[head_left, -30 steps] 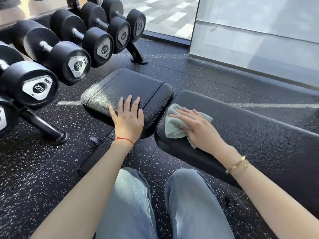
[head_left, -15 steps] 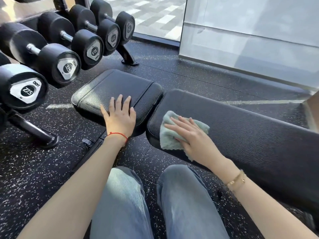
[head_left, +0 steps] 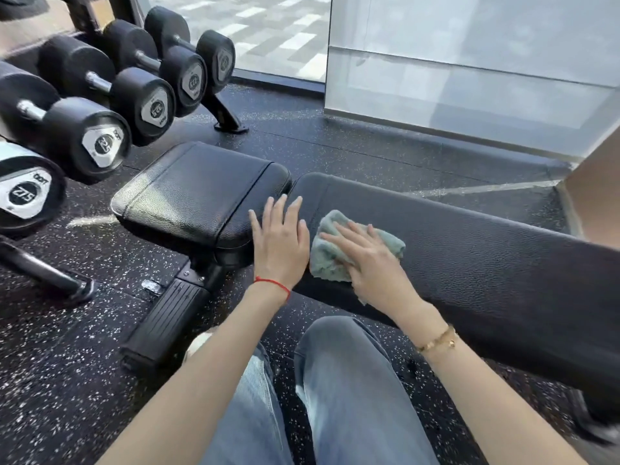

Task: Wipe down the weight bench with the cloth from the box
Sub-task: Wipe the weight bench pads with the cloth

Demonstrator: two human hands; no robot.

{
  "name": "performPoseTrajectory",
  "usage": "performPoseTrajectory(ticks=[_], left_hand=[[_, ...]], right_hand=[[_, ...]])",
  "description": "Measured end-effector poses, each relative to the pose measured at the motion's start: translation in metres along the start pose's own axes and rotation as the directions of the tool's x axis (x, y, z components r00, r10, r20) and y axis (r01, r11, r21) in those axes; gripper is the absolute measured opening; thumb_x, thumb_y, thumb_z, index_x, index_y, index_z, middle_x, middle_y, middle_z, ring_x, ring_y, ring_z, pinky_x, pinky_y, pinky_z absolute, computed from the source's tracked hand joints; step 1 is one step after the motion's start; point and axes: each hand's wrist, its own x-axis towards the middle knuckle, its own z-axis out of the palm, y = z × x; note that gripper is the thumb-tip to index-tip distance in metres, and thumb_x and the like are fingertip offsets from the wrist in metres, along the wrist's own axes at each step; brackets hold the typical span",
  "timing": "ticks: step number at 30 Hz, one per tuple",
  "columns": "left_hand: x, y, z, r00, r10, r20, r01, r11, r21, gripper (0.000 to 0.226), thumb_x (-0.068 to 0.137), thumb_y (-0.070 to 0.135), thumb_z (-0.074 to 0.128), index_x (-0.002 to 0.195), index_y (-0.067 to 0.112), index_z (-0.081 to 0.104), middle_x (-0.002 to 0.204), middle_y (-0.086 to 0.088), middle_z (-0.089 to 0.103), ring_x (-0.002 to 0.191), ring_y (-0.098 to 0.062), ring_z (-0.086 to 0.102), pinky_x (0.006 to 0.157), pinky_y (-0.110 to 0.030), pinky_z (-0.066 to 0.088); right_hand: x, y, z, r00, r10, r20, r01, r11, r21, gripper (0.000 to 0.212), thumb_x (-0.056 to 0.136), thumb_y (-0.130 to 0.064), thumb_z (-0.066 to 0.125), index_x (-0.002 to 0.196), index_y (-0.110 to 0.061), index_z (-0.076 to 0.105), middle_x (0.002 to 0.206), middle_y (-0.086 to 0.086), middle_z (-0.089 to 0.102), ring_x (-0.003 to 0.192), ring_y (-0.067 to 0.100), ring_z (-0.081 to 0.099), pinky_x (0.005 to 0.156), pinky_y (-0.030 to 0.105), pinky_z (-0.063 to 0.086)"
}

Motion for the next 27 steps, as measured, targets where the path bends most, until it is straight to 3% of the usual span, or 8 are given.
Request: performPoseTrajectory(ticks=[4, 8, 11, 13, 17, 20, 24, 27], left_hand=[[-0.002, 0.008, 0.015, 0.999, 0.037, 0.002, -0.037, 0.999, -0.007, 0.06, 0.094, 0.037, 0.019, 0.14, 0.016, 0.051, 0.148, -0.009, 0.047, 0.143, -0.028, 0.035, 0.119, -0.053, 0.015], [-0.004, 0.007, 0.023, 0.998, 0.045, -0.049, -0.043, 0.999, 0.028, 0.052, 0.092, 0.032, 0.03, 0.134, 0.017, 0.057, 0.142, -0.008, 0.053, 0.137, -0.028, 0.042, 0.118, -0.049, 0.021], [-0.004, 0.008, 0.023, 0.997, 0.042, -0.072, -0.041, 0.999, 0.018, 0.05, 0.091, 0.03, 0.034, 0.132, 0.016, 0.059, 0.14, -0.008, 0.055, 0.134, -0.028, 0.044, 0.116, -0.048, 0.026], [-0.004, 0.007, 0.023, 0.995, 0.046, -0.086, -0.045, 0.999, 0.007, 0.05, 0.09, 0.029, 0.035, 0.131, 0.016, 0.06, 0.139, -0.009, 0.056, 0.133, -0.028, 0.045, 0.115, -0.048, 0.028], [-0.004, 0.006, 0.024, 0.992, 0.052, -0.113, -0.053, 0.999, -0.003, 0.049, 0.089, 0.027, 0.036, 0.13, 0.015, 0.061, 0.137, -0.01, 0.058, 0.131, -0.03, 0.047, 0.114, -0.049, 0.031], [-0.005, 0.006, 0.022, 0.992, 0.068, -0.11, -0.066, 0.998, 0.018, 0.049, 0.09, 0.027, 0.036, 0.131, 0.016, 0.061, 0.137, -0.009, 0.057, 0.132, -0.029, 0.047, 0.114, -0.05, 0.029], [-0.007, 0.007, 0.022, 0.992, 0.062, -0.11, -0.053, 0.995, 0.084, 0.048, 0.091, 0.026, 0.039, 0.134, 0.016, 0.059, 0.136, -0.01, 0.058, 0.13, -0.03, 0.048, 0.114, -0.056, 0.026], [-0.007, 0.014, 0.022, 0.991, 0.081, -0.108, -0.067, 0.99, 0.127, 0.049, 0.091, 0.027, 0.038, 0.136, 0.016, 0.056, 0.136, -0.009, 0.058, 0.129, -0.03, 0.049, 0.114, -0.057, 0.027]], right_hand=[[-0.039, 0.025, -0.026, 1.0, 0.022, 0.0, -0.022, 1.0, 0.012, 0.064, 0.086, -0.001, 0.048, 0.14, -0.035, 0.044, 0.152, -0.014, 0.034, 0.144, 0.006, 0.02, 0.121, 0.031, 0.008], [0.001, 0.08, -0.042, 0.972, 0.207, -0.109, -0.216, 0.974, -0.075, 0.059, 0.087, -0.001, 0.049, 0.138, -0.03, 0.047, 0.15, -0.003, 0.039, 0.142, 0.019, 0.03, 0.12, 0.039, 0.012], [0.046, 0.086, -0.035, 0.935, 0.322, -0.15, -0.337, 0.938, -0.085, 0.059, 0.087, -0.002, 0.049, 0.139, -0.031, 0.046, 0.15, 0.002, 0.039, 0.142, 0.025, 0.03, 0.12, 0.045, 0.012], [0.053, 0.065, -0.023, 0.952, 0.279, -0.125, -0.288, 0.956, -0.057, 0.056, 0.088, -0.002, 0.049, 0.138, -0.029, 0.047, 0.151, 0.002, 0.039, 0.143, 0.026, 0.027, 0.12, 0.047, 0.011], [-0.001, 0.023, -0.015, 0.999, 0.045, -0.009, -0.045, 0.999, -0.003, 0.065, 0.082, 0.004, 0.051, 0.138, -0.029, 0.047, 0.153, -0.006, 0.034, 0.145, 0.017, 0.021, 0.121, 0.041, 0.006], [-0.051, 0.023, -0.026, 0.999, 0.032, -0.007, -0.032, 0.999, 0.015, 0.067, 0.084, 0.002, 0.052, 0.14, -0.033, 0.044, 0.153, -0.012, 0.032, 0.145, 0.008, 0.018, 0.122, 0.034, 0.006], [-0.085, 0.063, -0.057, 0.969, 0.22, -0.114, -0.223, 0.975, -0.013, 0.06, 0.089, -0.002, 0.052, 0.14, -0.034, 0.044, 0.152, -0.014, 0.033, 0.144, 0.008, 0.023, 0.121, 0.034, 0.009], [-0.068, 0.103, -0.074, 0.89, 0.399, -0.222, -0.417, 0.908, -0.037, 0.053, 0.091, -0.004, 0.05, 0.137, -0.032, 0.048, 0.15, 0.0, 0.039, 0.142, 0.022, 0.03, 0.12, 0.04, 0.009]])
